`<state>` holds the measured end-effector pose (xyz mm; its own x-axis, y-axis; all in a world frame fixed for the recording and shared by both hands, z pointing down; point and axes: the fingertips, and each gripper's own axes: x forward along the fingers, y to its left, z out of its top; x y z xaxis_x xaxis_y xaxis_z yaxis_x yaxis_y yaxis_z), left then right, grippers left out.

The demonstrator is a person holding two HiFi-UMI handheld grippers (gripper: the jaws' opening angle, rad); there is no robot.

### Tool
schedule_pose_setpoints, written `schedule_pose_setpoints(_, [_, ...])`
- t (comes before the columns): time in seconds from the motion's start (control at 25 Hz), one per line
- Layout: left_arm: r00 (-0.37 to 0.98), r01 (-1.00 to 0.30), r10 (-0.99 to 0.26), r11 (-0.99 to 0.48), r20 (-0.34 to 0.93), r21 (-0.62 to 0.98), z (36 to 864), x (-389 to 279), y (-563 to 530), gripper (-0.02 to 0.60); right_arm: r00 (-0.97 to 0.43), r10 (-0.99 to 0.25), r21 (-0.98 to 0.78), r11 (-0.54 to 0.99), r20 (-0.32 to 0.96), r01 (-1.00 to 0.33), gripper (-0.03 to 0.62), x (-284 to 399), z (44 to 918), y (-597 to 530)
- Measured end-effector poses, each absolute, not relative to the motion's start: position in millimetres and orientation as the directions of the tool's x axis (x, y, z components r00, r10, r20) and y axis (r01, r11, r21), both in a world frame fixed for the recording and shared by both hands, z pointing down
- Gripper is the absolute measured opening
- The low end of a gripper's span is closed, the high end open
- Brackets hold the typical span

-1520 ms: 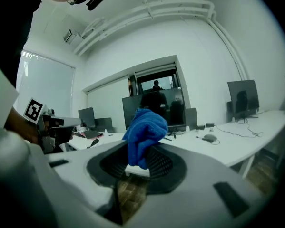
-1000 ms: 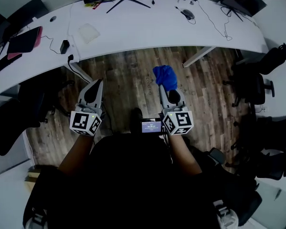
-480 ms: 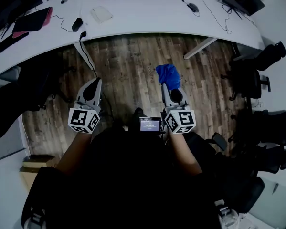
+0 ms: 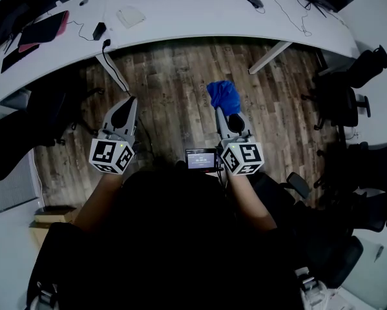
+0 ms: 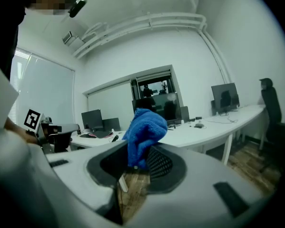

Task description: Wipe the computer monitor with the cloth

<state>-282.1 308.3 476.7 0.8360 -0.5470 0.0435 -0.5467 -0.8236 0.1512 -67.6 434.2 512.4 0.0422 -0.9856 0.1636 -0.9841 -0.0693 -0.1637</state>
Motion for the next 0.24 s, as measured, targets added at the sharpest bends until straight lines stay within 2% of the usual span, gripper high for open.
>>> schedule_pose_setpoints(0.24, [0.822, -0.568, -0.567, -0.810, 0.048, 0.147, 483.0, -267.5, 330.1, -0.007, 0.032, -0.987, -0.118, -0.051, 0.154, -0.992, 0.094, -50.2, 517.0, 455.4])
